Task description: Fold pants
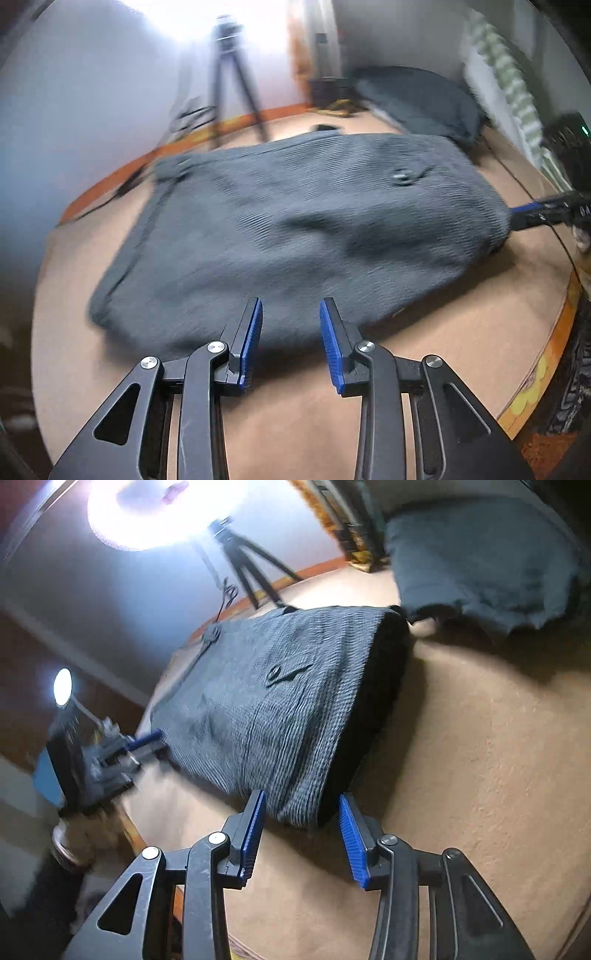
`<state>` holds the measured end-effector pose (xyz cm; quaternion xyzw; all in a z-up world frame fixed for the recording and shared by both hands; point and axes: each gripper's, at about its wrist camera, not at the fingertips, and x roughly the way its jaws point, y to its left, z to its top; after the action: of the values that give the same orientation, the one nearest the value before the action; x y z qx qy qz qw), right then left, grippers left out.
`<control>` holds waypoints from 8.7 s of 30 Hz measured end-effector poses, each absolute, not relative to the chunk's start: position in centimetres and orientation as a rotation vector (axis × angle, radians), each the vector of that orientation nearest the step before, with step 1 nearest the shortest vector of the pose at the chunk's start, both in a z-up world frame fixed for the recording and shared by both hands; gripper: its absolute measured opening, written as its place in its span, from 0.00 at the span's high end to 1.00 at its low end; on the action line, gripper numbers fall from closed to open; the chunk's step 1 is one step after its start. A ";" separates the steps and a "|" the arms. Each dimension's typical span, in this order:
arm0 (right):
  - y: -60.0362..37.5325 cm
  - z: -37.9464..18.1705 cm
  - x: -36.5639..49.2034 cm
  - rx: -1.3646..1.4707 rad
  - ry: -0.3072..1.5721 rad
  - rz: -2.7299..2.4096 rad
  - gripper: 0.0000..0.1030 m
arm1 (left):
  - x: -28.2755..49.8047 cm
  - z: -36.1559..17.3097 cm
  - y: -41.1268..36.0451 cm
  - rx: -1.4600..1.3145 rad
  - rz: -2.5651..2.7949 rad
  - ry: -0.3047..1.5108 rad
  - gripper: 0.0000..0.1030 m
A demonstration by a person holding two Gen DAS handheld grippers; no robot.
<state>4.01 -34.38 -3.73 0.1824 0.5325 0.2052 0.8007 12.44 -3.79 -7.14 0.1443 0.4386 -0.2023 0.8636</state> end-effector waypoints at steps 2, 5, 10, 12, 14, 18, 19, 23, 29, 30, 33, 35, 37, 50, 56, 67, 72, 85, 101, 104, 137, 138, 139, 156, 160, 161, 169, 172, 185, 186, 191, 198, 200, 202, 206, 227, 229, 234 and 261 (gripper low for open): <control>-34.3 -4.1 3.8 0.379 1.158 0.437 0.55 | 12.2 -7.1 -1.7 0.285 -0.384 0.926 0.70; -34.8 -5.6 4.2 0.481 1.203 0.446 0.55 | 12.5 -7.0 0.5 0.255 -0.337 0.923 0.70; -34.3 -6.5 4.8 0.592 1.205 0.477 0.50 | 15.1 -6.5 2.4 0.115 -0.298 0.895 0.70; -33.9 -6.6 4.9 0.618 1.193 0.481 0.50 | 16.2 -6.9 2.0 0.123 -0.289 0.900 0.70; -33.7 -6.8 5.1 0.632 1.192 0.475 0.53 | 17.0 -7.7 1.2 0.181 -0.269 0.913 0.70; -34.0 -6.6 5.1 0.638 1.173 0.458 0.72 | 17.3 -10.2 0.2 0.344 -0.210 0.965 0.70; -34.0 -6.4 5.1 0.630 1.167 0.455 0.75 | 17.2 -10.7 0.4 0.358 -0.202 0.977 0.70; -33.5 -6.4 5.0 0.554 1.180 0.433 0.79 | 17.2 -10.2 0.5 0.345 -0.171 0.968 0.69; -34.1 -6.4 5.2 0.615 1.173 0.463 0.61 | 16.3 -6.7 -4.9 0.384 -0.285 0.838 0.69; -34.2 -6.3 5.2 0.625 1.170 0.466 0.60 | 16.3 -6.6 -6.2 0.394 -0.315 0.823 0.69; -34.1 -6.4 5.2 0.616 1.176 0.467 0.60 | 17.0 -7.2 -9.3 0.397 -0.374 0.829 0.69; -34.0 -6.4 5.1 0.611 1.182 0.469 0.60 | 17.5 -7.8 -10.7 0.402 -0.394 0.834 0.69; -33.9 -6.5 5.2 0.610 1.186 0.469 0.60 | 17.8 -8.6 -12.0 0.422 -0.403 0.841 0.69; -35.6 -6.2 4.7 0.661 1.179 0.444 0.58 | 18.9 -10.6 -13.3 0.476 -0.416 0.868 0.68; -35.3 -6.1 5.0 0.635 1.174 0.440 0.76 | 15.3 -7.3 -12.7 0.425 -0.502 0.792 0.69; -35.3 -3.6 6.4 0.629 1.073 0.442 0.94 | 7.2 -7.6 -20.0 0.596 -0.822 0.746 0.59; -35.1 -2.7 6.7 0.648 1.041 0.465 0.94 | 7.7 -8.6 -22.5 0.679 -0.782 0.727 0.59; -38.7 -3.5 6.9 0.781 1.035 0.382 0.41 | 11.3 -7.9 -20.1 0.431 -0.815 0.818 0.83; -36.1 -8.1 9.6 0.951 1.134 0.439 0.46 | 11.0 -7.8 -20.2 0.451 -0.823 0.837 0.80; -35.9 -8.0 9.7 0.921 1.124 0.429 0.71 | 10.4 -6.9 -19.1 0.425 -0.853 0.867 0.75; -35.2 -4.8 8.1 0.710 1.069 0.360 0.89 | 19.0 -9.8 -14.6 0.457 -0.384 0.838 0.70; -35.2 -4.7 8.0 0.712 1.065 0.359 0.89 | 18.9 -10.4 -14.8 0.466 -0.388 0.851 0.70; -35.2 -4.6 8.0 0.712 1.062 0.359 0.89 | 18.6 -10.6 -14.8 0.468 -0.385 0.836 0.70; -31.4 1.6 8.9 0.620 0.959 0.399 0.91 | 15.4 -9.2 -9.5 0.432 -0.380 0.819 0.70; -30.4 2.5 9.4 0.612 0.942 0.411 0.91 | 15.8 -10.4 -8.9 0.378 -0.392 0.851 0.70; -30.1 2.7 9.5 0.606 0.938 0.414 0.91 | 15.8 -10.2 -8.7 0.372 -0.399 0.855 0.70; -25.6 5.6 11.9 0.522 0.912 0.471 0.91 | 14.6 -6.4 -3.2 0.234 -0.357 0.808 0.70; -23.1 6.3 13.2 0.472 0.917 0.495 0.92 | 14.0 -5.3 0.1 0.182 -0.314 0.796 0.70; -10.7 6.0 17.7 0.262 0.974 0.557 0.93 | 12.3 -4.8 8.1 0.072 -0.197 0.791 0.70; -9.6 5.6 18.1 0.250 0.984 0.561 0.93 | 12.1 -4.8 8.5 0.068 -0.192 0.787 0.70; -4.5 3.4 19.3 0.175 1.032 0.576 0.94 | 11.2 -4.7 10.0 0.039 -0.178 0.786 0.70; 0.6 -1.6 20.8 0.120 1.121 0.545 0.94 | 10.6 -4.6 11.5 0.030 -0.158 0.787 0.70; 0.9 -2.4 20.9 0.117 1.134 0.539 0.94 | 10.4 -4.5 11.8 0.033 -0.151 0.784 0.70; 1.2 -2.9 20.9 0.106 1.143 0.541 0.94 | 10.4 -4.6 12.2 0.029 -0.146 0.786 0.70; 2.5 -3.6 20.9 0.085 1.152 0.546 0.94 | 10.8 -5.1 12.6 0.019 -0.141 0.795 0.70; -7.7 0.9 19.5 0.279 1.000 0.665 0.58 | 11.4 -3.3 9.8 -0.005 -0.193 0.764 0.70; -9.1 1.1 19.3 0.275 0.989 0.636 0.58 | 11.9 -3.0 8.6 0.027 -0.192 0.757 0.70; -13.0 0.7 19.1 0.235 0.983 0.553 0.56 | 13.4 -2.9 6.9 -0.033 -0.215 0.785 0.66; -19.7 -4.8 24.2 0.367 1.080 0.442 0.38 | 17.8 -9.2 7.2 -0.004 -0.084 0.922 0.42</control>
<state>24.24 -19.67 -4.79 0.1722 0.5069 0.2075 0.8187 17.80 7.21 -9.15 -0.0021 0.4447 -0.0403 0.8948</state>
